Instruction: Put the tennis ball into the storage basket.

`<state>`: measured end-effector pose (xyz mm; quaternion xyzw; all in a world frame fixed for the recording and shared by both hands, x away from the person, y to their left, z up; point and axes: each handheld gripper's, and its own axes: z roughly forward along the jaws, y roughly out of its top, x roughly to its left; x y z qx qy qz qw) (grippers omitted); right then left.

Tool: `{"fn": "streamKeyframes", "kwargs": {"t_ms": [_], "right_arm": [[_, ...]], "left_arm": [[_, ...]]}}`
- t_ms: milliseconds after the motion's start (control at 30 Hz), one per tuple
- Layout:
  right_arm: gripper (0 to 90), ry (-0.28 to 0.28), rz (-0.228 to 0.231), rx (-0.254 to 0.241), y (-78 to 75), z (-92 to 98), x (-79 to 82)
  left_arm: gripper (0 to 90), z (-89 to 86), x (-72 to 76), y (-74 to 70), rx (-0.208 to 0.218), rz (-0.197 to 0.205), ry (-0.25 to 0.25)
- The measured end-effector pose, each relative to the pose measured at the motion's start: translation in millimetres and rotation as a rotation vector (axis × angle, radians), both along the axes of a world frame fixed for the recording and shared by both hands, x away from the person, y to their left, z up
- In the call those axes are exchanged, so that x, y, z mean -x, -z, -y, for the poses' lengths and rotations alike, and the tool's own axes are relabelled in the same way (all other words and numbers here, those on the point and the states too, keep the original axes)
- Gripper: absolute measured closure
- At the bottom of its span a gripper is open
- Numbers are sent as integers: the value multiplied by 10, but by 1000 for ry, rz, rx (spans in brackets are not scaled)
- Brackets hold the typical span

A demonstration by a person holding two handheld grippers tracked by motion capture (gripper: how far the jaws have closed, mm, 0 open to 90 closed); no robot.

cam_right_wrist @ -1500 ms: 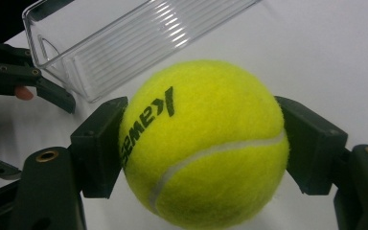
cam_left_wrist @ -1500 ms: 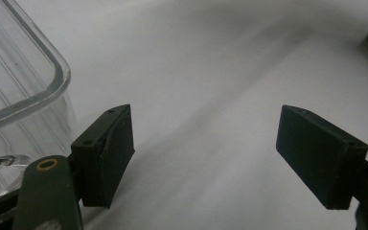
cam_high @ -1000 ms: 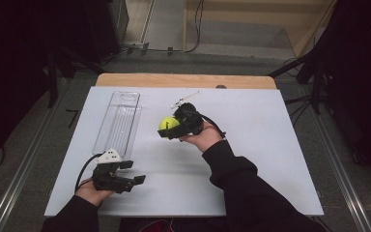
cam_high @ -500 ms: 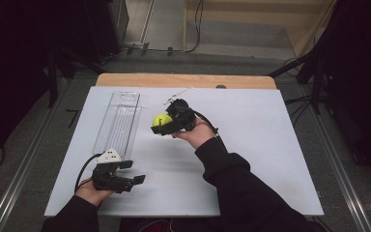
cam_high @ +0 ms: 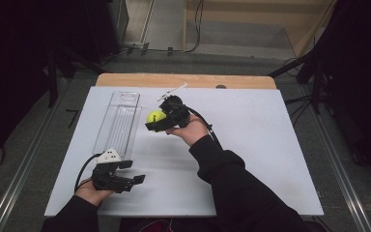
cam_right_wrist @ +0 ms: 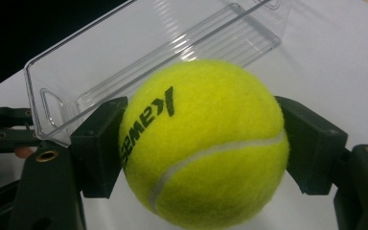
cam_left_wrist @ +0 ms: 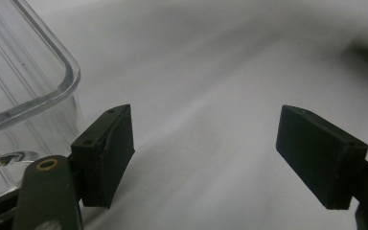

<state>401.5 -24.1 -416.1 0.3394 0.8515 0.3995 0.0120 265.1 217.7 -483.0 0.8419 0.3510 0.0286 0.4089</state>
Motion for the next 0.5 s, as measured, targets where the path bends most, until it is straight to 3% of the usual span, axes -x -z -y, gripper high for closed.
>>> {"fn": "streamKeyframes", "kwargs": {"t_ms": [500], "right_arm": [[235, -2, -11, -18, -72, -205, -101]], "left_arm": [[211, -1, -2, -1, 1, 0, 2]]}}
